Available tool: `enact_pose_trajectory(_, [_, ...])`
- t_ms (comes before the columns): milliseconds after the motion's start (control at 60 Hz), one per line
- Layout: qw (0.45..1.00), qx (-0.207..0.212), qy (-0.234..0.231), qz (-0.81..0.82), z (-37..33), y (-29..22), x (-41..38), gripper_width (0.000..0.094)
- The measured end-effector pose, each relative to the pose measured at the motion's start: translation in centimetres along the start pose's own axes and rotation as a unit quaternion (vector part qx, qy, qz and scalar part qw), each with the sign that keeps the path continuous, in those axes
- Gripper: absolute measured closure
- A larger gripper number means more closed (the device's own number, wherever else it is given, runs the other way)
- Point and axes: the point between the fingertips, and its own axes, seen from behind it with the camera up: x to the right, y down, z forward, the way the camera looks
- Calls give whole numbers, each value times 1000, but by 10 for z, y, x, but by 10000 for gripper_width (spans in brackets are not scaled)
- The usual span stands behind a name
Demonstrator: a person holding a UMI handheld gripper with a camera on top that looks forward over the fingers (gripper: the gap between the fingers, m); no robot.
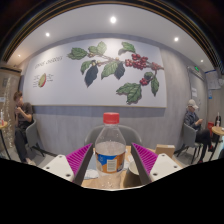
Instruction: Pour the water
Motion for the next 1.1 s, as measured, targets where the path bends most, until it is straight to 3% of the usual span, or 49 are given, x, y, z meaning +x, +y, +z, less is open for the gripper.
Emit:
enact_pose_trajectory(67, [1000,6,-14,10,12,-1,4,156])
enact_pose_trajectory(133, [999,7,-32,13,17,-2,-2,391])
enact_pose_trajectory(167, [1000,6,-24,15,16,-5,-2,395])
enact_pose_trajectory(317, [999,11,-14,40,23,-1,14,583])
enact_pose_trajectory(400, [998,19,-3,63,24,-1,21,610])
enact_pose_trajectory(583, [969,13,-38,243,22,3,11,612])
enact_pose_trajectory(683, [900,9,-85,427,10,-9,3,612])
enact_pose_trajectory(833, [734,-37,-137,665,21,9,-13,612])
enact_pose_trajectory(933, [650,-33,-123,749,13,-16,-29,605])
enact_pose_trajectory(1050, [541,-35,-132,830,-6,-2,8,579])
enact_pose_trajectory(1100, [522,-24,-136,842,12,1,13,573])
